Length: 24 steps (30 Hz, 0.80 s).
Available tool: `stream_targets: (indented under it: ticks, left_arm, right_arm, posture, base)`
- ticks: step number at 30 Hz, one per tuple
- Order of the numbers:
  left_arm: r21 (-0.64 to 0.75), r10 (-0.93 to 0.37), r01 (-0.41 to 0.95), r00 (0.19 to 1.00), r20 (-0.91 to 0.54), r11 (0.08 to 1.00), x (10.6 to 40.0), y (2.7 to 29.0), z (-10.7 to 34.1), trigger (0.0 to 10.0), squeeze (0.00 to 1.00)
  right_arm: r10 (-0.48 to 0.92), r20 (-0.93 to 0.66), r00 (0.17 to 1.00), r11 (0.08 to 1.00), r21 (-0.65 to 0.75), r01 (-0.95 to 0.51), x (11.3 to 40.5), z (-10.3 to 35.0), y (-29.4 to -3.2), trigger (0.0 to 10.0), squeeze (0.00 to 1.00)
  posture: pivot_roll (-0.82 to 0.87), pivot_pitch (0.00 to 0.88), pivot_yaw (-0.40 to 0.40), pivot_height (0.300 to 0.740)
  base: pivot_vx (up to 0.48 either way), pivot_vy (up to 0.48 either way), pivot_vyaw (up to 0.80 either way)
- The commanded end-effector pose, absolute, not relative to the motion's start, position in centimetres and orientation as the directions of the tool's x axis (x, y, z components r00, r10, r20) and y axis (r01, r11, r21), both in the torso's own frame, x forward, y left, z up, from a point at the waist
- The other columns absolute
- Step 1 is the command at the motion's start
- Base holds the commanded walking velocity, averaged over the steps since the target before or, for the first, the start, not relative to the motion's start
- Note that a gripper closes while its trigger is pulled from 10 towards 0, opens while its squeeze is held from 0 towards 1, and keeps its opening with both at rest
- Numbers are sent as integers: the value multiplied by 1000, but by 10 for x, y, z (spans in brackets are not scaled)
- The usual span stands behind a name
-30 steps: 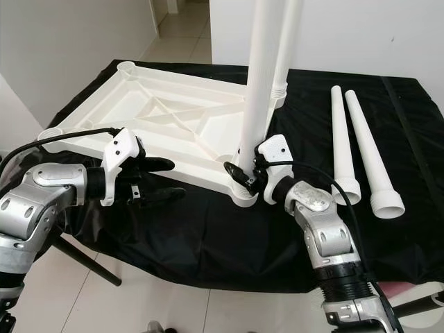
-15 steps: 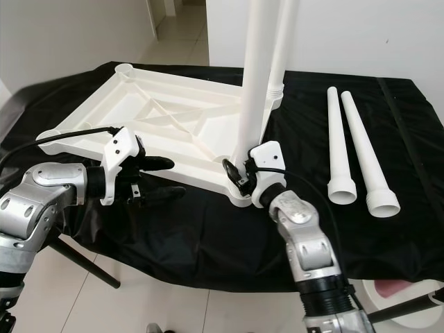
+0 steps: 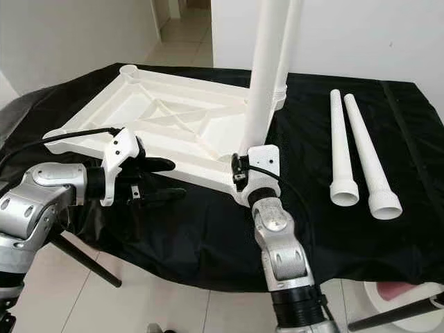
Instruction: Building children table
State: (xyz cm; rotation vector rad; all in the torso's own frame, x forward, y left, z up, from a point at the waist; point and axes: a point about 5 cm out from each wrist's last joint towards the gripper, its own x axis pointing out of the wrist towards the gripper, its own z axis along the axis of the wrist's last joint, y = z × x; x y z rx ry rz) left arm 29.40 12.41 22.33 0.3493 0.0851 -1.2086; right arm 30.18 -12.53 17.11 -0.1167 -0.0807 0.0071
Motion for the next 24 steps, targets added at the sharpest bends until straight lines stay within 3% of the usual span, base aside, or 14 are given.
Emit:
stream_targets:
  ticks: [1,11,22,23,24]
  left_arm:
    - [231,-885,910,398,-243,346,296,127,225,10000,0]
    - [232,-886,911,395,-243,342,295,126,224,10000,0]
    - [231,-885,910,397,-243,345,296,127,224,10000,0]
    - [231,-885,910,397,-242,345,296,127,224,10000,0]
    - [231,-885,910,397,-241,345,296,127,224,10000,0]
  right_arm:
    - [-206,-258,944,973,-160,168,287,104,-155,10000,0]
    - [-331,-318,888,943,-97,317,283,97,-148,10000,0]
    - [-332,-236,913,941,-153,302,286,107,-143,10000,0]
    - [-328,-236,915,942,-150,299,286,107,-142,10000,153]
    - [-325,-236,916,944,-147,297,285,107,-141,10000,153]
  posture:
    - [-84,130,92,740]
    - [-83,129,92,740]
    - [-81,129,91,740]
    - [-82,132,91,740]
    - [-82,132,91,740]
  base:
    - [0,0,0]
    - [0,0,0]
    - [0,0,0]
    - [0,0,0]
    - [0,0,0]
